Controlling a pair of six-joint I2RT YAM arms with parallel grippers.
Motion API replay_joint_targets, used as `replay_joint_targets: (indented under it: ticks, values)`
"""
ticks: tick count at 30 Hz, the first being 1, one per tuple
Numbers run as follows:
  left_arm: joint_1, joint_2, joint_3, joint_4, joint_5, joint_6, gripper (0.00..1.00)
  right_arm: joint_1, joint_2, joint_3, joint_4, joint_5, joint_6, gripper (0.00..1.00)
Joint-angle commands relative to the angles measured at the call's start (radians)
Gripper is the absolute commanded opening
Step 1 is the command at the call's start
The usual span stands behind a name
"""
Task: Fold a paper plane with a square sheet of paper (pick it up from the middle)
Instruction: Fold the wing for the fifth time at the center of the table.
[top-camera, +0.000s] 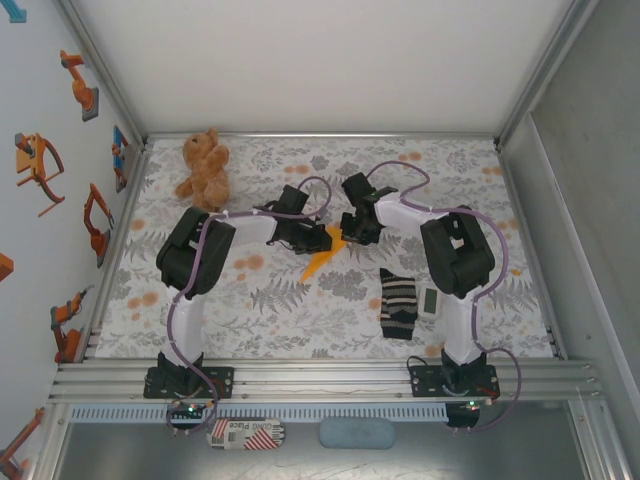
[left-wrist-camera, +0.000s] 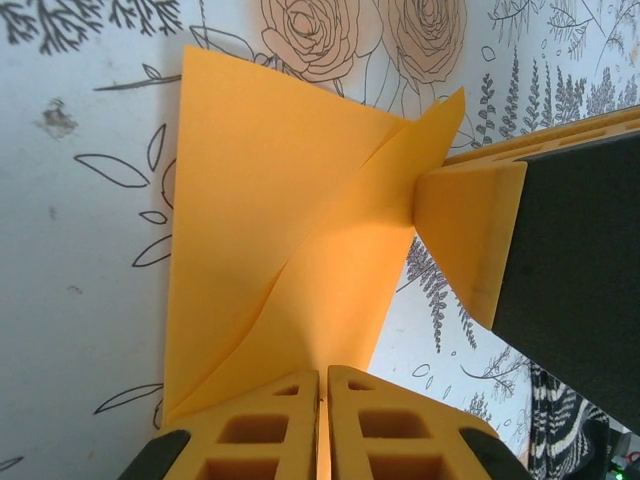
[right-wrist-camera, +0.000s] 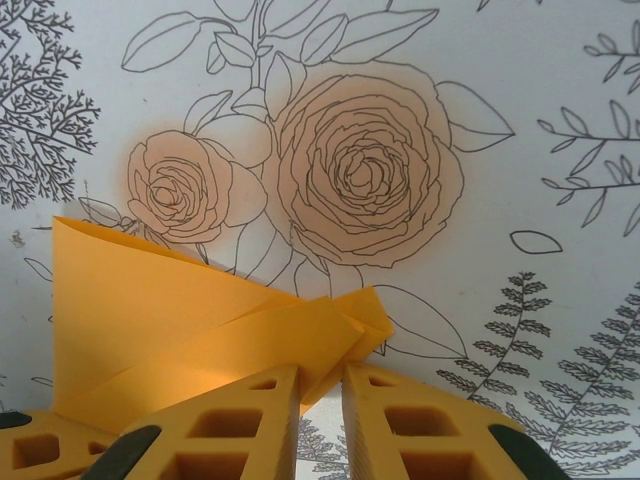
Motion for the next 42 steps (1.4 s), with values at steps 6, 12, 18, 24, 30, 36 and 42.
replay_joint_targets:
  ticks: [6,12,18,24,30,36,42]
  values:
    - [-0.002,0.048,-0.058,-0.062,-0.095,0.065,0.08,-0.002,-0.067,-0.073,0.114,-0.035,-0.020,0.18]
    - [-0.006,0.082,-0.101,-0.051,-0.138,0.075,0.06,-0.006,-0.249,-0.174,0.254,-0.095,-0.059,0.21]
    - [-0.010,0.089,-0.113,-0.054,-0.155,0.074,0.04,-0.006,-0.211,-0.243,0.355,-0.214,-0.022,0.07]
    - [-0.009,0.090,-0.116,-0.047,-0.155,0.066,0.03,-0.004,-0.136,-0.231,0.391,-0.241,-0.003,0.00]
    - [-0.009,0.089,-0.119,-0.038,-0.149,0.056,0.01,-0.006,-0.094,-0.225,0.391,-0.229,0.004,0.00]
    - [-0.006,0.084,-0.122,-0.040,-0.150,0.050,0.00,-0.016,-0.080,-0.249,0.383,-0.190,0.026,0.00]
    - [-0.001,0.088,-0.133,-0.049,-0.158,0.043,0.00,-0.059,-0.074,-0.319,0.451,-0.173,0.024,0.00]
